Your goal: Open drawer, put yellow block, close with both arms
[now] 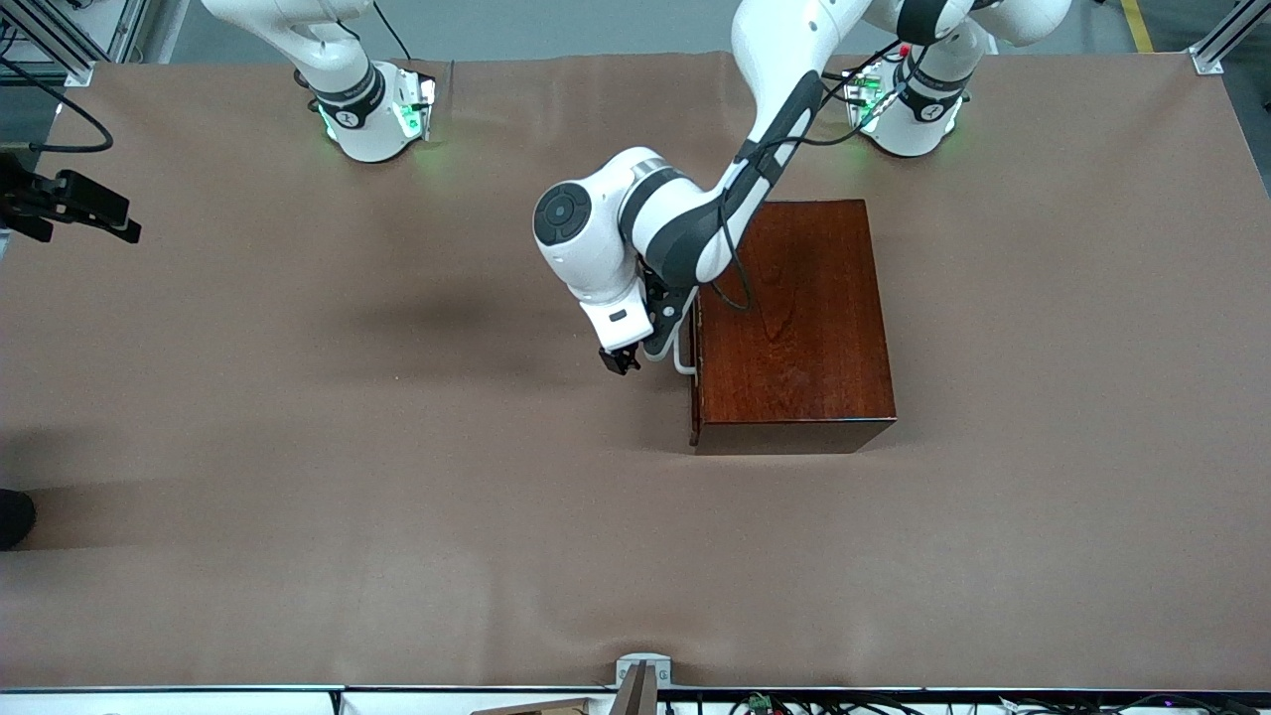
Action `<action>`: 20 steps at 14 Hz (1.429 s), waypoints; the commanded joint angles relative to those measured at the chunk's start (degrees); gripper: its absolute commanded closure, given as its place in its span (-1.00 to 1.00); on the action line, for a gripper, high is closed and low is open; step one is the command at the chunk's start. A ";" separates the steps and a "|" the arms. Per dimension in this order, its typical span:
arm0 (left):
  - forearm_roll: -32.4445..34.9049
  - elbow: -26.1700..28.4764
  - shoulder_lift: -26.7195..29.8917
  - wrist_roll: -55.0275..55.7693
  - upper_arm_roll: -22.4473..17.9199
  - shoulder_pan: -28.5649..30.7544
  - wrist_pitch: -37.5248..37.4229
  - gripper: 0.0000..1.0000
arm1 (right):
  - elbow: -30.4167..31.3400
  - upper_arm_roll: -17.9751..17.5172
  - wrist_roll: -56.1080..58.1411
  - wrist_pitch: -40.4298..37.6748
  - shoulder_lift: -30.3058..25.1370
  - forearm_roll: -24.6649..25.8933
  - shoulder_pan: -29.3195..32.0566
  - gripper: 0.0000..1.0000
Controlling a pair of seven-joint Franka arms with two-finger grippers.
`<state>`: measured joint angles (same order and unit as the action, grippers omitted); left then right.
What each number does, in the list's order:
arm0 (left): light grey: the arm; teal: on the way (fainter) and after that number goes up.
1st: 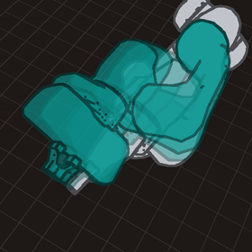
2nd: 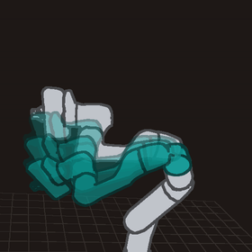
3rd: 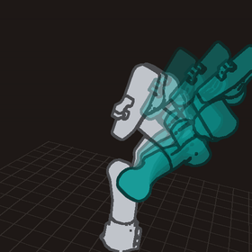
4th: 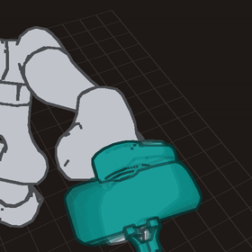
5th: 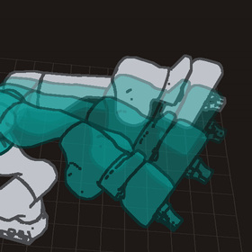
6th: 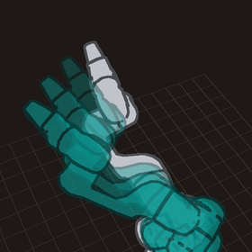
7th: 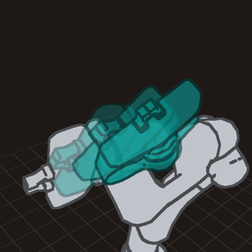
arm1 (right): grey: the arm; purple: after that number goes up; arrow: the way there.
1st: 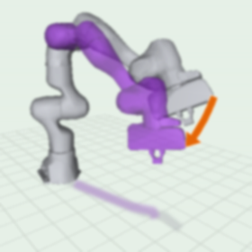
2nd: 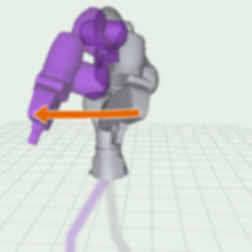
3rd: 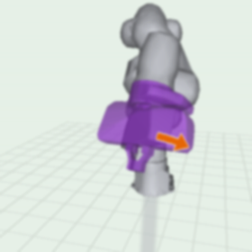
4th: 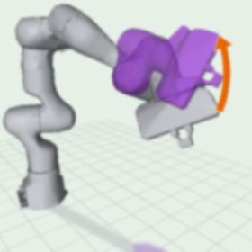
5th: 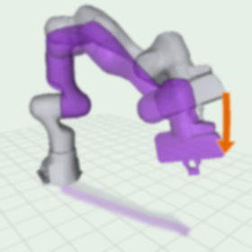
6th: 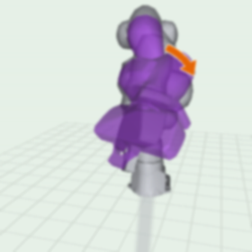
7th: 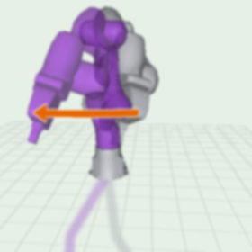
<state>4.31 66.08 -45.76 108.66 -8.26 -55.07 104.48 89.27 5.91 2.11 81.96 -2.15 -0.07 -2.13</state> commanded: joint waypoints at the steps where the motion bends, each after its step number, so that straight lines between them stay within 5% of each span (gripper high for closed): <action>1: -1.15 2.73 8.37 -12.10 -0.79 0.92 -0.16 -1.00 | 0.99 -0.81 0.61 -0.05 -1.36 -0.72 0.99 -1.00; 11: -4.22 3.97 24.83 -58.95 -0.62 20.95 -13.32 -1.00 | 0.99 -0.81 0.43 -0.23 -1.36 -0.72 0.99 -1.00; 20: -3.43 7.91 33.09 -84.89 -0.44 33.97 -18.18 -1.00 | 1.00 -0.81 0.43 -0.23 -1.36 -0.72 0.99 -1.00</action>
<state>1.07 69.43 -16.90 28.86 -9.30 -22.75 86.34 89.27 5.77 2.11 81.85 -2.16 -0.10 -2.13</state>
